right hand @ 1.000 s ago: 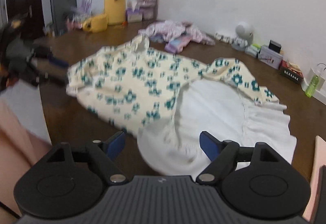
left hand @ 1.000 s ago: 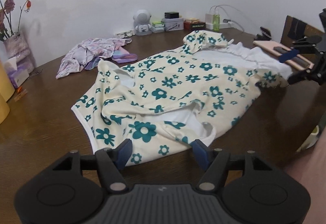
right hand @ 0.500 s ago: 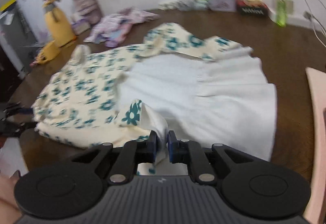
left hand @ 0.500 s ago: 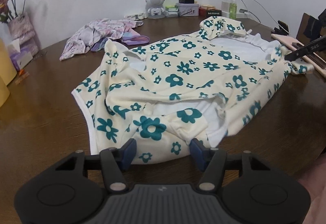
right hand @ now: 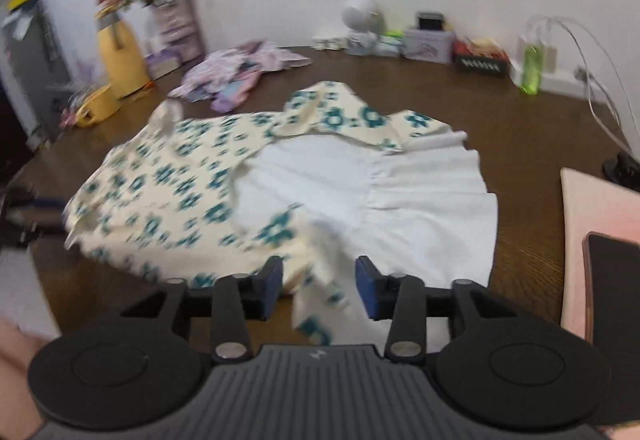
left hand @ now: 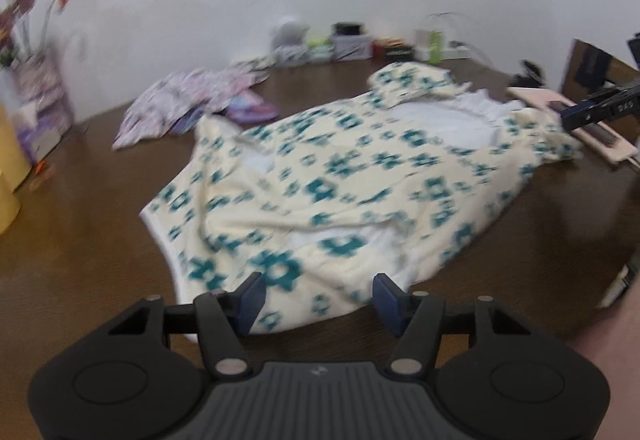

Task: Fold clothes

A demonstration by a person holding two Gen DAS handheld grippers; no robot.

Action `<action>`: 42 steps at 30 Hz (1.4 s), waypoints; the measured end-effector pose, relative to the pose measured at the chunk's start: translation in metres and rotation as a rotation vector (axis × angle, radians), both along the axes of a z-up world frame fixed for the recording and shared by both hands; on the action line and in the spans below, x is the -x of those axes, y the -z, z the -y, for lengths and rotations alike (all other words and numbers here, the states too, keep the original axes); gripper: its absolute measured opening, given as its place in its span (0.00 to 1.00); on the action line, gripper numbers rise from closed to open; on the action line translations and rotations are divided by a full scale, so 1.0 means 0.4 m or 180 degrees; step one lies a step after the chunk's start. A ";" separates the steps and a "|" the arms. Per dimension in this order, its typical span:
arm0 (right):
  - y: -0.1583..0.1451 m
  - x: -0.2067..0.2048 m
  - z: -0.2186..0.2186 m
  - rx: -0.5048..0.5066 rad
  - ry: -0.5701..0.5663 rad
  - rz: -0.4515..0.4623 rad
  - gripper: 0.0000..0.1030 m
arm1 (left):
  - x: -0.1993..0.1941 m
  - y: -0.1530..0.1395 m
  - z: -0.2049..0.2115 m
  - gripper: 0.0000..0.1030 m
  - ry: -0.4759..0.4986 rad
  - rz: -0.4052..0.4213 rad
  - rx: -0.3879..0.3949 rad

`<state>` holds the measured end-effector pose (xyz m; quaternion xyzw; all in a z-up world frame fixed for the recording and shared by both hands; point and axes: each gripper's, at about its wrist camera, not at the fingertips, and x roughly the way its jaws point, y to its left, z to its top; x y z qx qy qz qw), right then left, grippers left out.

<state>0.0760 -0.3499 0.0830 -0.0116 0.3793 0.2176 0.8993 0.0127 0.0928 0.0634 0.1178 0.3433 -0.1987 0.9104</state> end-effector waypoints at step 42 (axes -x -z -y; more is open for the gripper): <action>-0.088 -0.190 -0.023 0.0702 -0.0180 0.0622 0.64 | -0.113 -0.045 0.118 0.67 0.0253 0.0173 -0.0243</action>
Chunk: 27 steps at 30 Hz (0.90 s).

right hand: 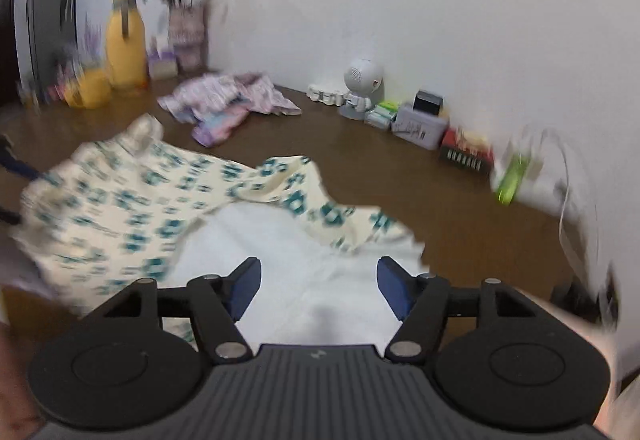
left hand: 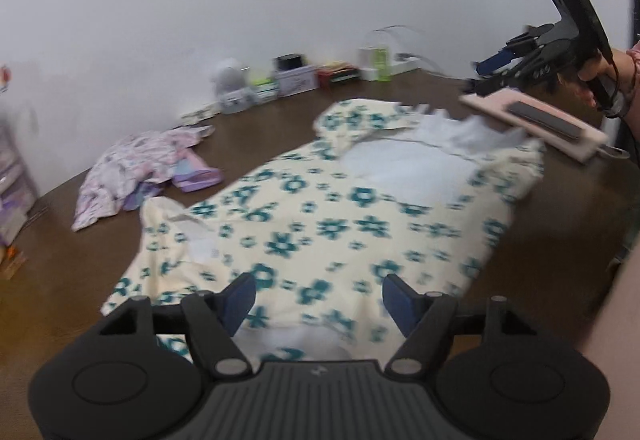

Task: Fold clothes

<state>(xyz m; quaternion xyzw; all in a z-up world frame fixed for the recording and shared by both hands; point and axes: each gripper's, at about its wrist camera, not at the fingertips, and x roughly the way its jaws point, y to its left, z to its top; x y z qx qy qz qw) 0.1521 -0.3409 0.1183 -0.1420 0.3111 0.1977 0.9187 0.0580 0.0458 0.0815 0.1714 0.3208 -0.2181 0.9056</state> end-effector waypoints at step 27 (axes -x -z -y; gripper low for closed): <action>0.179 -0.521 -0.079 0.0595 -0.0103 -0.0566 0.04 | -0.558 0.132 0.221 0.32 0.0310 -0.0499 -0.0124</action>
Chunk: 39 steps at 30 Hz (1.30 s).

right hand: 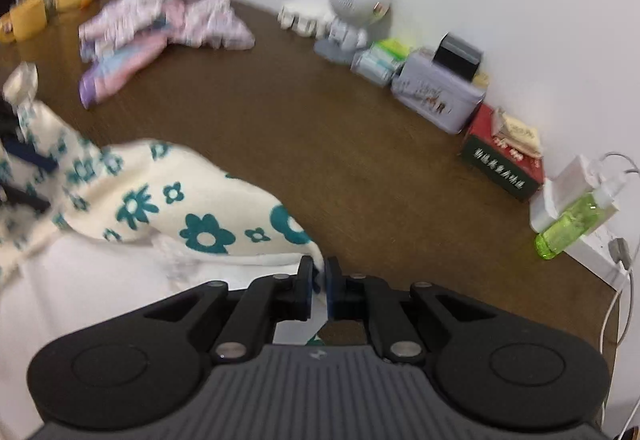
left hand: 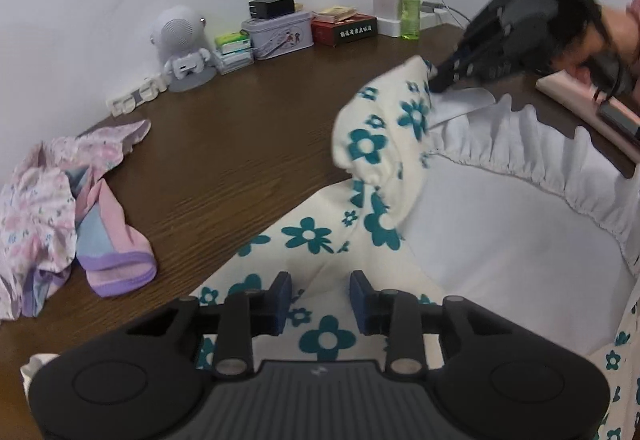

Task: Fold clothes

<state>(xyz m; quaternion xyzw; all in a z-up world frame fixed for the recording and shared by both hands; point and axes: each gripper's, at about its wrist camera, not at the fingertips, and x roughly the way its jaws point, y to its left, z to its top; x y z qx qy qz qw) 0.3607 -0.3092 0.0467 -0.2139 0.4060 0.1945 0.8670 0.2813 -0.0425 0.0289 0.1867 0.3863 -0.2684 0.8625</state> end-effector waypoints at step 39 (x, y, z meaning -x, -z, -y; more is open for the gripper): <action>0.045 -0.014 0.066 -0.2295 0.1122 -0.0589 0.05 | 0.080 0.005 -0.370 0.29 -0.1254 0.0126 0.0161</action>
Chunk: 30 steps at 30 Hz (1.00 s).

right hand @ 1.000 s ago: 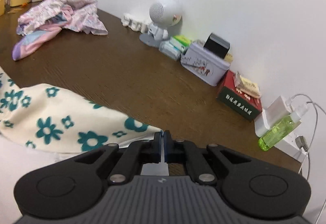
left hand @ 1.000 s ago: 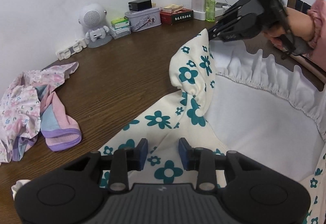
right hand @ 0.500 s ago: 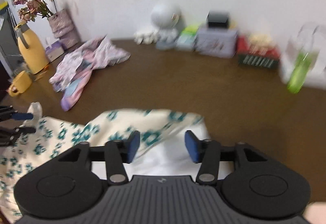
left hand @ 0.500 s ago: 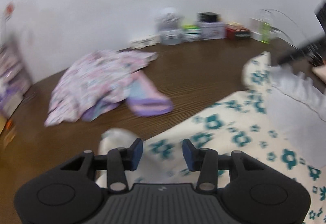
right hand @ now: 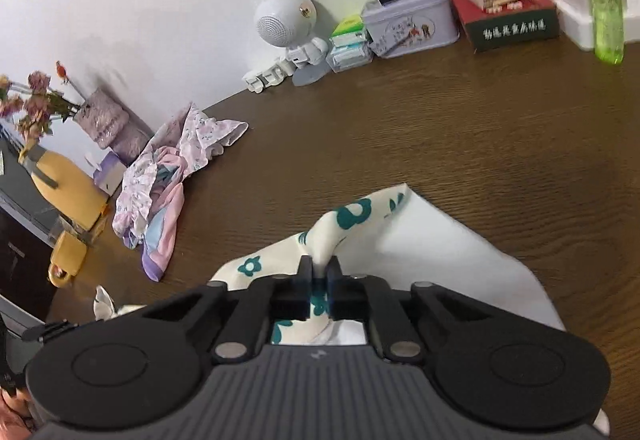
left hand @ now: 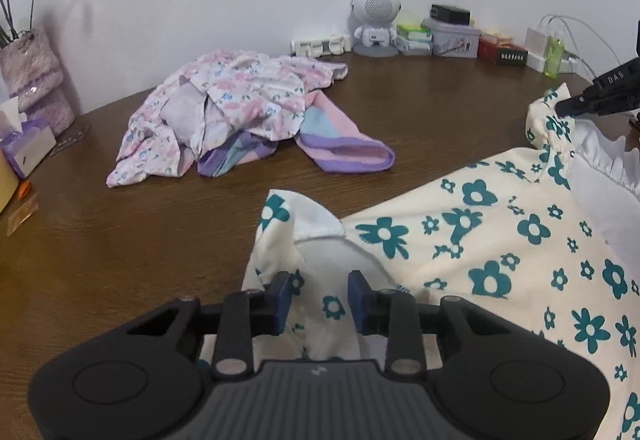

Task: Fold clothes

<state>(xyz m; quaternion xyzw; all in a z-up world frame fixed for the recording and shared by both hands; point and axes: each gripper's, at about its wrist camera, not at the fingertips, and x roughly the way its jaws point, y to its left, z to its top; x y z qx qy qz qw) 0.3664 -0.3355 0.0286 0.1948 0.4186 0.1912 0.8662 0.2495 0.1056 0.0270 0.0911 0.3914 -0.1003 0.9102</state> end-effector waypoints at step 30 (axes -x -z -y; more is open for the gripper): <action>-0.118 0.168 -0.346 0.1017 -0.1301 0.0450 0.57 | -0.106 -0.034 0.014 0.02 0.0568 -0.0171 -0.0468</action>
